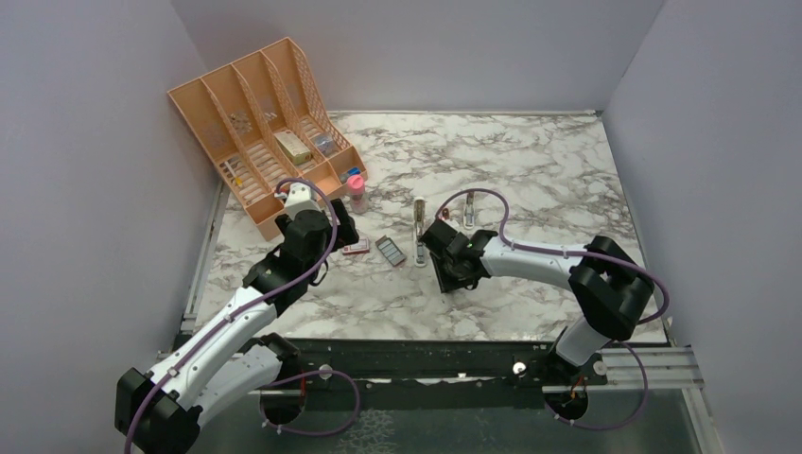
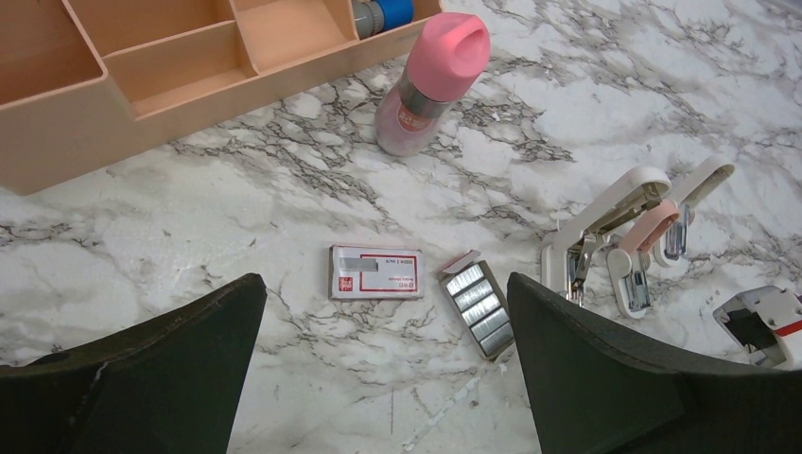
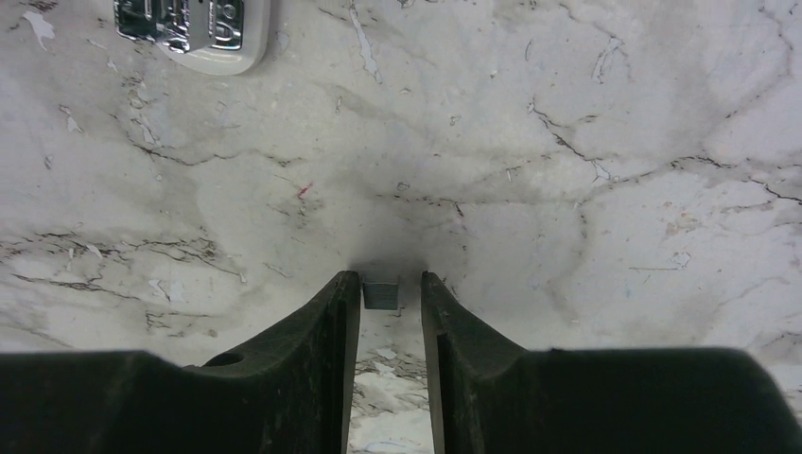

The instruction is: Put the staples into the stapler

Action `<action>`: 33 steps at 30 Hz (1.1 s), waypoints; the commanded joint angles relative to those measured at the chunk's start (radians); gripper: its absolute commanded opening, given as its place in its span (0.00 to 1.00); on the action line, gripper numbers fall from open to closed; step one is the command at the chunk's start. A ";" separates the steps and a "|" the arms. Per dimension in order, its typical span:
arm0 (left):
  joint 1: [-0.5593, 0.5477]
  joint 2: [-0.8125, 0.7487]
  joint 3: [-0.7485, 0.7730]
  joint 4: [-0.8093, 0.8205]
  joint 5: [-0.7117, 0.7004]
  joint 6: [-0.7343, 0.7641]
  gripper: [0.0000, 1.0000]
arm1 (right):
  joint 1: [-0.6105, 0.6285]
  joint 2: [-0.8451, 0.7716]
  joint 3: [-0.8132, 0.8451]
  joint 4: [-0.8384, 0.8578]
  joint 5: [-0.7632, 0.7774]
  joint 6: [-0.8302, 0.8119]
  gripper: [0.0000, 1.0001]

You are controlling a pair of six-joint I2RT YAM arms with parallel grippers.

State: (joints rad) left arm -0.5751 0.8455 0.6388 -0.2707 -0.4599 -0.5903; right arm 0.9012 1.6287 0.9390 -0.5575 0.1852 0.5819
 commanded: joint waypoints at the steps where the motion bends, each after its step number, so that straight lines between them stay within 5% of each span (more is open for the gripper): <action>1: 0.006 -0.007 -0.007 0.018 0.007 -0.002 0.99 | -0.002 0.011 0.026 0.031 0.008 -0.006 0.34; 33: 0.004 -0.005 -0.007 0.019 0.010 -0.002 0.99 | -0.002 0.071 0.089 -0.105 0.057 0.118 0.23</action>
State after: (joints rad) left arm -0.5751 0.8455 0.6388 -0.2707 -0.4599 -0.5907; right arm 0.9012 1.6909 1.0096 -0.6231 0.1902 0.6735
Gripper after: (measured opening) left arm 0.987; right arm 0.235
